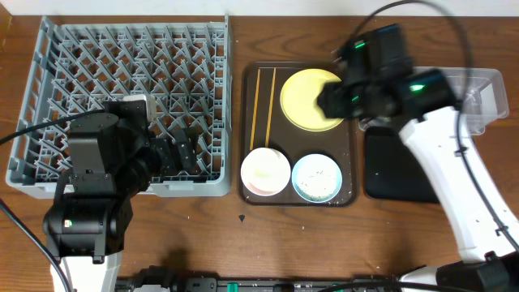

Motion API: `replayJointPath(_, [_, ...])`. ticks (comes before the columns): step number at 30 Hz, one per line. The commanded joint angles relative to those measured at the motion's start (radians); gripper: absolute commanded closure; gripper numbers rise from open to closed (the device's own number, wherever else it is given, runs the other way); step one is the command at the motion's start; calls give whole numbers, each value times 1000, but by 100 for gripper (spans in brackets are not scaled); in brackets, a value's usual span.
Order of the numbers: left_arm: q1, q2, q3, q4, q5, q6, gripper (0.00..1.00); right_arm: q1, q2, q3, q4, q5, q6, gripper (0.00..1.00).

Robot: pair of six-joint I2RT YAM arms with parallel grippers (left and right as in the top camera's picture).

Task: Sort waste into correct bins and load items into the dishwasher
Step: 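Grasp the white cup with the right gripper and lift it toward the left gripper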

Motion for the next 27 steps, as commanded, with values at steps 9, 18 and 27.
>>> replayJointPath(9, [-2, -2, 26, 0, 13, 13, 9, 256, 3, -128, -12, 18, -87, 50])
replayJointPath(18, [-2, -2, 26, -34, 13, 13, 9, 307, 33, -429, 390, 145, 44, 53])
replayJointPath(27, [-2, -2, 26, -29, 71, 12, 9, 310, 148, -466, 447, 117, 48, 83])
